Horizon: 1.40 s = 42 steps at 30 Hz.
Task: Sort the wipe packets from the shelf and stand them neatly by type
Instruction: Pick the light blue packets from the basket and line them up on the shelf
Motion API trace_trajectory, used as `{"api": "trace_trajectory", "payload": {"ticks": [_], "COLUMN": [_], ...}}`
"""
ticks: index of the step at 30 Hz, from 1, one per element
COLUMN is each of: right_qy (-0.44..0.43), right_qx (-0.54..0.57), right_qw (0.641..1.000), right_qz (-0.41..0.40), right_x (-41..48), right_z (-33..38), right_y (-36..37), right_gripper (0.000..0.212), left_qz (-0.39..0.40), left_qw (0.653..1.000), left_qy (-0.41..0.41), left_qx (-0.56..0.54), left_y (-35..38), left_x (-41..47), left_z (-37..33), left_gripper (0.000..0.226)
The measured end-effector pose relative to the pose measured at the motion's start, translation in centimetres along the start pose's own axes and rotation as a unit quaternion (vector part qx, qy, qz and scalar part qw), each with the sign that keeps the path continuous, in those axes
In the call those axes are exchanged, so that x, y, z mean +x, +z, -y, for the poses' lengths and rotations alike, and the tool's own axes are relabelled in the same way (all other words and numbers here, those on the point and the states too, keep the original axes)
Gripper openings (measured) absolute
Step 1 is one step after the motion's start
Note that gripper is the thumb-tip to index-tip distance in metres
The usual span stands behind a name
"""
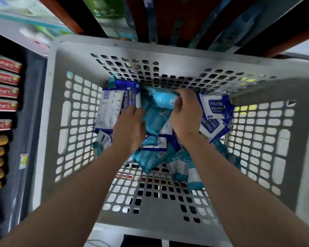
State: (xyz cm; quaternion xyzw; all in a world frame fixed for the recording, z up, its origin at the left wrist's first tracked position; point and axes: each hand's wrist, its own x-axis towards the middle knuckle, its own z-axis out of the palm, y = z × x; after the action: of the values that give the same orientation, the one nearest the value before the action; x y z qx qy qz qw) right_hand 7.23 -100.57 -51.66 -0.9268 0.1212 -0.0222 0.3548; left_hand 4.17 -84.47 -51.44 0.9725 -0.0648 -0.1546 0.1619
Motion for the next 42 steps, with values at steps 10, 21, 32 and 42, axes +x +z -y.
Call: {"api": "trace_trajectory", "payload": {"ticks": [10, 21, 32, 42], "right_qy": [0.027, -0.069, -0.032, 0.135], "right_qx": [0.116, 0.085, -0.263, -0.248], "right_qw": [0.993, 0.993, 0.854, 0.911], "right_qz": [-0.005, 0.039, 0.448, 0.301], "right_x": [-5.2, -7.1, -10.2, -10.8], "right_z": [-3.0, -3.4, -6.2, -8.0], "right_y": [-4.6, -8.6, -15.2, -12.9], "right_gripper": [0.022, 0.017, 0.021, 0.034], "left_qz": [0.157, 0.083, 0.368, 0.368], "left_qw": [0.979, 0.819, 0.839, 0.928], "left_qy": [-0.075, -0.309, -0.225, 0.052], "left_qx": [0.109, -0.476, -0.333, 0.025], "left_y": [5.4, -2.0, 1.2, 4.5], "left_x": [1.9, 0.3, -4.5, -5.9], "left_z": [-3.0, -5.4, -12.0, -12.4], "left_gripper": [0.075, 0.026, 0.029, 0.022]}}
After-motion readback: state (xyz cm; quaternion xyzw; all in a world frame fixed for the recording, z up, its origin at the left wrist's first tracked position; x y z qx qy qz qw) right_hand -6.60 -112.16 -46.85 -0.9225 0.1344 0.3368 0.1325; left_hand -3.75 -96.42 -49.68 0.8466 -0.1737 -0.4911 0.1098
